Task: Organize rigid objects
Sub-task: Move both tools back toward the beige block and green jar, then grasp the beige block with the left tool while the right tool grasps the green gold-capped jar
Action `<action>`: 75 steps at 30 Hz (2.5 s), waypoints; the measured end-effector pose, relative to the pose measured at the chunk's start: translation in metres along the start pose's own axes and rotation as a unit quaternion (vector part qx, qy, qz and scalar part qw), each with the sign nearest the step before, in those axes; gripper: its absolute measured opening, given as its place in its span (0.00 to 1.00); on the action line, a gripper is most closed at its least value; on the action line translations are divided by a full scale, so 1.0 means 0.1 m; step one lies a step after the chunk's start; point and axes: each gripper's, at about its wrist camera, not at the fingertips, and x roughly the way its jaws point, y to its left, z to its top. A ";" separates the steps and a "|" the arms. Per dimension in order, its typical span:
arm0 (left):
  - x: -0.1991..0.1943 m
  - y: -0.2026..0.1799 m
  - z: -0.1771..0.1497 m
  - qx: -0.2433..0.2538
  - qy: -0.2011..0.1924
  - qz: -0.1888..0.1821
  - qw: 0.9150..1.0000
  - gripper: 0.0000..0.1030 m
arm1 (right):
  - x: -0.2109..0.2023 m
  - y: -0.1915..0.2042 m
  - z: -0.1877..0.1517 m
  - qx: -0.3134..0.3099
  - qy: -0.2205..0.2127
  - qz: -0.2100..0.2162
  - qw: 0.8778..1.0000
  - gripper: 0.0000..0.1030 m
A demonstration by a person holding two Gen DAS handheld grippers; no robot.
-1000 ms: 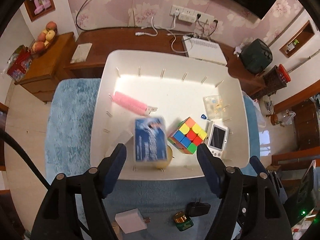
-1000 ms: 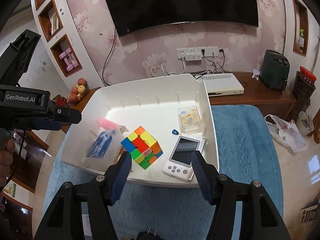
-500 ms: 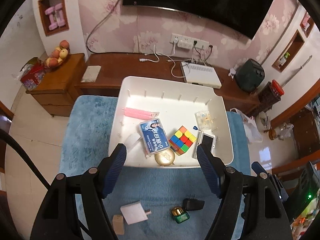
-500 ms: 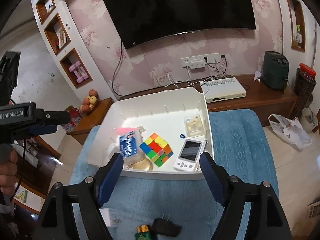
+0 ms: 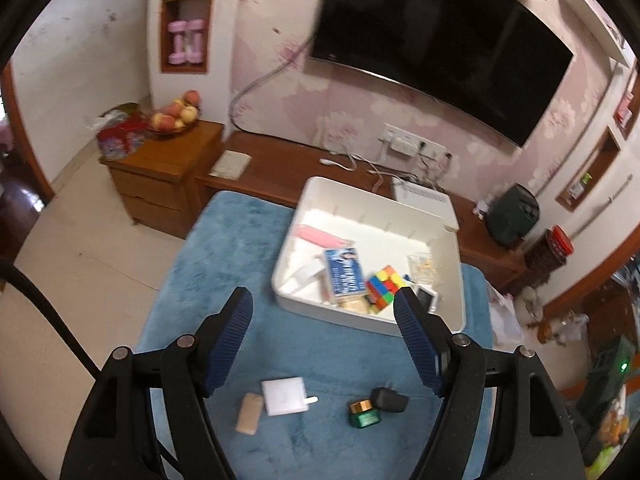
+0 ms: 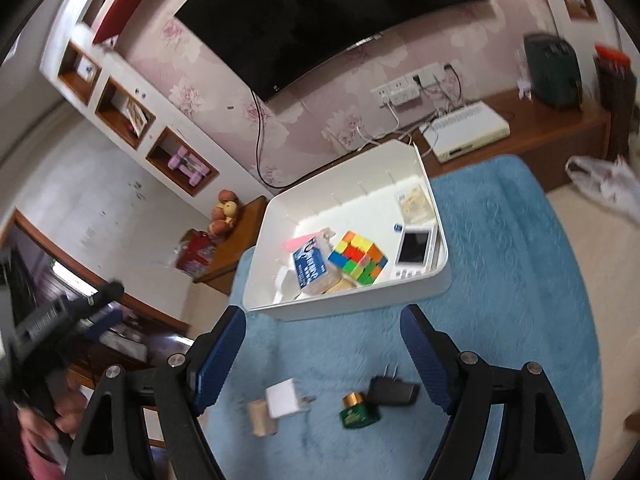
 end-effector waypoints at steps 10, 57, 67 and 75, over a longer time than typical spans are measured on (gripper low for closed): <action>-0.16 0.31 -0.46 -0.024 -0.003 0.044 0.999 0.74 | 0.01 -0.46 -0.15 0.099 0.046 -0.003 0.994 0.78; 1.47 0.90 -1.21 0.100 0.288 -0.032 0.952 0.74 | 1.45 -0.55 -1.17 0.441 0.159 -0.152 0.870 0.78; 1.78 0.84 -1.29 0.101 0.329 -0.059 0.937 0.74 | 1.65 -0.45 -1.08 0.414 0.171 -0.228 0.865 0.74; 1.91 0.92 -1.28 0.081 0.350 -0.063 0.931 0.74 | 1.77 -0.33 -1.08 0.408 0.171 -0.259 0.858 0.57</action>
